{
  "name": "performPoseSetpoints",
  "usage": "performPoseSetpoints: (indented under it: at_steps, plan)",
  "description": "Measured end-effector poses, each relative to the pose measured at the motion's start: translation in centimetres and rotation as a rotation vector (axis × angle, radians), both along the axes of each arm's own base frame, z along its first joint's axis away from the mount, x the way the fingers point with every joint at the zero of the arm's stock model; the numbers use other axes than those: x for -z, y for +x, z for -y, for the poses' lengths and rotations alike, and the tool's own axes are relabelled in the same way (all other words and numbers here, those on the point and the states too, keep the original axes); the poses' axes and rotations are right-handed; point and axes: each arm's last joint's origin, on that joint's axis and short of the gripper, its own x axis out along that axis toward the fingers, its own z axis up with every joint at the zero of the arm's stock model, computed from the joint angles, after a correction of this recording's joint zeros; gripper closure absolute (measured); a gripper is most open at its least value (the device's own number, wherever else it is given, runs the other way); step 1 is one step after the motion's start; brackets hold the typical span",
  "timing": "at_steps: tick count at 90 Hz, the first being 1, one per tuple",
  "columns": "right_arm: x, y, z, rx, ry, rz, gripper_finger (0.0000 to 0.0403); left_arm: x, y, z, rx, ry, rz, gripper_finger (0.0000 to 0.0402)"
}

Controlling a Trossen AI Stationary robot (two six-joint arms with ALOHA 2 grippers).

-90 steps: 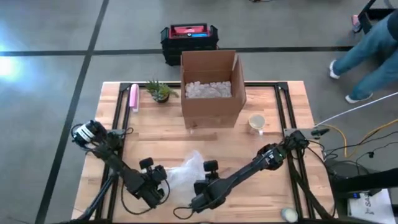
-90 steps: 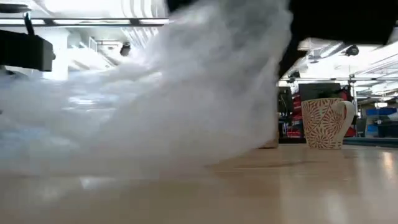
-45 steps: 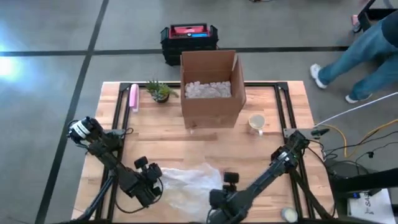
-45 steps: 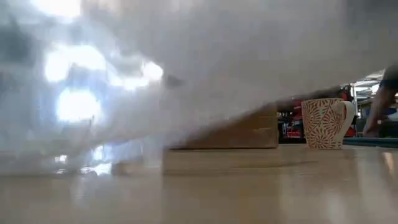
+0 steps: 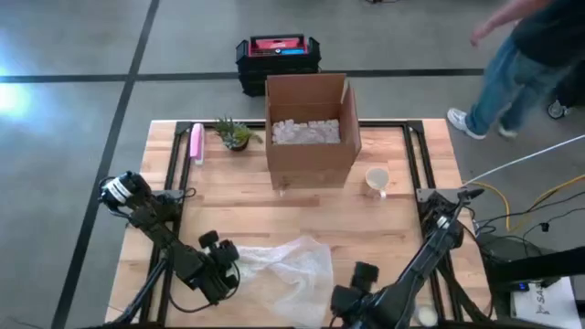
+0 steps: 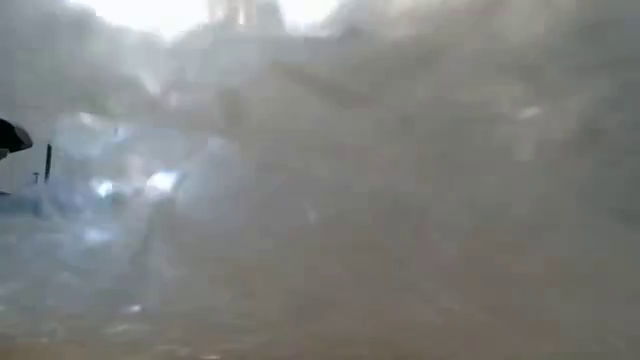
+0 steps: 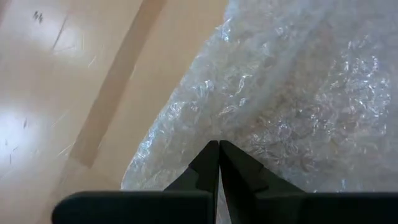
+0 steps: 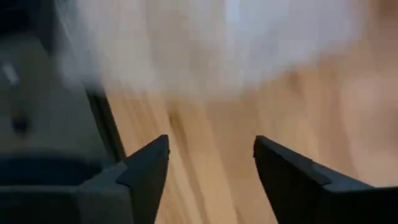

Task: Wrap mug
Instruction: Prepare the bubble wrap

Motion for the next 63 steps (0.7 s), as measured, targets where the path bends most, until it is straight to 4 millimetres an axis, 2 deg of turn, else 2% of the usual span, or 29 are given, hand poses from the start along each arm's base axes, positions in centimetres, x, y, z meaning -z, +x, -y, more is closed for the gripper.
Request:
performPoseSetpoints:
  at_steps: [8, 16, 30, 38, 44, 51, 57, 63]
  plan:
    - [-0.1, 2.9, 1.0, -0.087, 0.023, 0.098, 0.0162, 0.0, 0.0, 0.0, 0.011, 0.003, 0.001, 0.0402]
    - [0.8, 6.6, 2.3, -0.176, 0.052, 0.175, 0.0162, 0.0, 0.1, 0.0, 0.018, 0.008, 0.008, 0.0402]
    - [4.7, 12.5, 5.0, -0.285, 0.001, 0.266, 0.0181, -0.1, 0.1, 0.0, 0.02, 0.009, 0.016, 0.0402]
    - [7.1, 14.7, 6.6, -0.301, 0.021, 0.261, 0.0194, -0.1, 0.2, 0.0, 0.02, 0.01, 0.021, 0.0402]
    - [9.0, 15.5, 7.8, -0.298, 0.051, 0.201, 0.0203, -0.1, 0.2, 0.1, 0.024, 0.011, 0.025, 0.0402]
    - [10.7, 15.3, 8.9, -0.281, 0.057, 0.075, 0.0212, -0.1, 0.2, 0.1, 0.024, 0.01, 0.026, 0.0402]
    - [11.2, 14.4, 9.5, -0.257, 0.032, -0.039, 0.022, -0.1, 0.2, 0.1, 0.027, 0.012, 0.025, 0.0402]
    - [11.1, 13.1, 9.2, -0.253, 0.027, -0.137, 0.0228, -0.1, 0.2, 0.1, 0.027, 0.013, 0.025, 0.0402]
